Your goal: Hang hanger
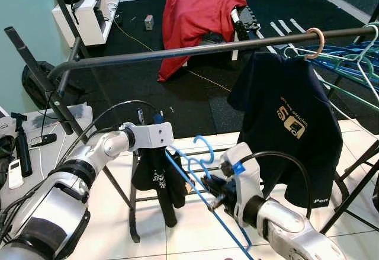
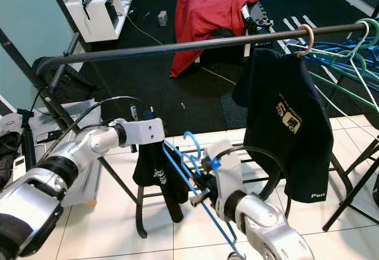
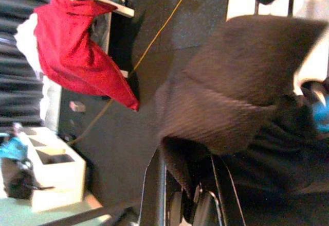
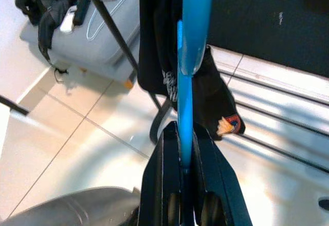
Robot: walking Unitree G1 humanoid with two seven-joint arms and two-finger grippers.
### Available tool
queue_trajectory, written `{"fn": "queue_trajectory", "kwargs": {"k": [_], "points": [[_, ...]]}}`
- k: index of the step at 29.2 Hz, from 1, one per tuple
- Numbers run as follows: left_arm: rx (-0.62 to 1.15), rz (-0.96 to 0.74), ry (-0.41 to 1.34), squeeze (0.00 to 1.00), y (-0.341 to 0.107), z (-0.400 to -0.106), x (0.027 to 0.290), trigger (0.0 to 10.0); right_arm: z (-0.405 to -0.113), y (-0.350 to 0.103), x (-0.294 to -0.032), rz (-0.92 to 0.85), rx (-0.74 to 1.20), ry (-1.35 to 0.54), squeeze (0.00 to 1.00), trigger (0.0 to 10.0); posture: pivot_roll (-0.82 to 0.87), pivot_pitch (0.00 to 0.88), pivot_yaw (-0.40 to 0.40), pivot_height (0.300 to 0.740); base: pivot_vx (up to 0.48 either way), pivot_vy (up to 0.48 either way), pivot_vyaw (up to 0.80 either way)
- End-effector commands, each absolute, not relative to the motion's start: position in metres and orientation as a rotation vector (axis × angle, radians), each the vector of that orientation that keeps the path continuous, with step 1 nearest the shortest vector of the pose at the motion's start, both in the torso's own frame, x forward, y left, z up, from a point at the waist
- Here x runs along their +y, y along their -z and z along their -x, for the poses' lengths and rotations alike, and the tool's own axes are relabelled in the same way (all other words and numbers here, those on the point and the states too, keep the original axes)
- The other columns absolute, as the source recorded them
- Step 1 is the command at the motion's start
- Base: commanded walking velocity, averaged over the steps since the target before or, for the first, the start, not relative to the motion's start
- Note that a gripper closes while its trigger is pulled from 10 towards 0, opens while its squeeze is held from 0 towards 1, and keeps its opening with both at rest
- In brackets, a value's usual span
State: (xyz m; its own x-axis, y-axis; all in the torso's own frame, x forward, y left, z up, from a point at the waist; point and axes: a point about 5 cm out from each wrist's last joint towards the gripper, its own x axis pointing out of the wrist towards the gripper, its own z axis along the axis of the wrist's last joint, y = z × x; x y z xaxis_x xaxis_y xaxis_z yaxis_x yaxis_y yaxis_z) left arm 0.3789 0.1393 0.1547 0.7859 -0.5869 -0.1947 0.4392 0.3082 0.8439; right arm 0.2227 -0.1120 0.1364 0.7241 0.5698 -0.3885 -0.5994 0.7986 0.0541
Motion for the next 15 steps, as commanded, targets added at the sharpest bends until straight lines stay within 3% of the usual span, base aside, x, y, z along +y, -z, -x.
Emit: {"fn": "queue_trajectory", "kwargs": {"k": [1,15], "points": [[-0.142,-1.016,0.66,0.0,-0.157,-0.381,0.142,10.0,-0.221,-0.13,-0.108,0.071,0.43,-0.676,0.0,0.0,-0.1,0.144,0.12,0.74,0.0,0.0,0.0],[-0.15,-0.986,0.688,0.0,-0.158,-0.38,0.138,10.0,-0.233,-0.131,-0.108,0.152,0.34,-0.608,0.0,0.0,-0.1,0.143,0.118,0.74,0.0,0.0,0.0]]}}
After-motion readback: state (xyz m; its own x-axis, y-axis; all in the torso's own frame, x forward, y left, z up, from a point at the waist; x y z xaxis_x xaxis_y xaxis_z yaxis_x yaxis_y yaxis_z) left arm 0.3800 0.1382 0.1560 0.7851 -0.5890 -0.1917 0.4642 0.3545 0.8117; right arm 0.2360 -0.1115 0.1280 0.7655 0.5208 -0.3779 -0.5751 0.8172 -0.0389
